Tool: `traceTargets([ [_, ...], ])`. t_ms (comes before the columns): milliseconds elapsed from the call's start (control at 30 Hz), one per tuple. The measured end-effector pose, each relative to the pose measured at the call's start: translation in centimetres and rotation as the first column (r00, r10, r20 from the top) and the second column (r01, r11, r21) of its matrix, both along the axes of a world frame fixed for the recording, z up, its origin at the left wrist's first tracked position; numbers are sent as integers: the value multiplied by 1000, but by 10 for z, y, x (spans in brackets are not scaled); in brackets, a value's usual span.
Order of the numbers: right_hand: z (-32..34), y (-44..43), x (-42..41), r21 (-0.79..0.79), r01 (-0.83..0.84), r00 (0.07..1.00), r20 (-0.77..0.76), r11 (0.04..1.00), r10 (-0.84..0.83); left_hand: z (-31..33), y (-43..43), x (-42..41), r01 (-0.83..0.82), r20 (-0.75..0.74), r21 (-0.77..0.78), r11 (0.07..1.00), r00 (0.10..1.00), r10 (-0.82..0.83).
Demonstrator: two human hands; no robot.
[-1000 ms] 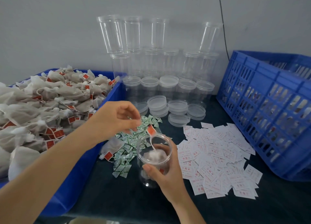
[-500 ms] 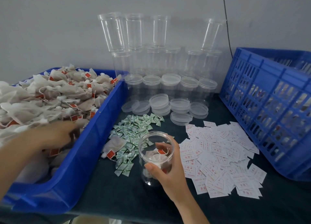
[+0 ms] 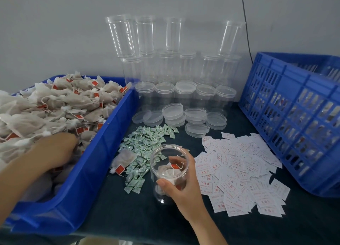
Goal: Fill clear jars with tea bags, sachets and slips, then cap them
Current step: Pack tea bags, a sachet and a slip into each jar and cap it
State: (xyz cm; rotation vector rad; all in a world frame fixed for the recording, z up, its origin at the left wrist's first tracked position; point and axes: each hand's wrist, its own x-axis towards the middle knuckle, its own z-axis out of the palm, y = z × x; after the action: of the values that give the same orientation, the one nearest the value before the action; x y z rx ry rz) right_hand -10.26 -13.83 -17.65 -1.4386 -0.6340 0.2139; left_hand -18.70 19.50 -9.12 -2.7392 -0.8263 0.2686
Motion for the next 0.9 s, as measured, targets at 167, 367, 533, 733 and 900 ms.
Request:
traceTargets([
  [167, 0, 0, -1, -1, 6, 1000, 13, 1000, -6, 5, -3, -5, 38, 405, -296, 954, 910, 90],
  [367, 1, 0, 0, 2, 1, 1000, 3, 1000, -1, 35, -29, -2, 205, 779, -387, 899, 594, 200],
  [533, 1, 0, -1, 3, 1, 1000, -4, 1000, 0, 75, -93, 8, 464, 816, -506, 727, 532, 228],
  [733, 0, -1, -2, 9, 6, 1000, 22, 1000, -6, 81, -172, 28, 641, 756, -639, 426, 627, 190],
  [900, 3, -1, -2, 39, -27, 1000, 4, 999, 27, 67, -188, 41, 643, 728, -660, 389, 675, 119],
])
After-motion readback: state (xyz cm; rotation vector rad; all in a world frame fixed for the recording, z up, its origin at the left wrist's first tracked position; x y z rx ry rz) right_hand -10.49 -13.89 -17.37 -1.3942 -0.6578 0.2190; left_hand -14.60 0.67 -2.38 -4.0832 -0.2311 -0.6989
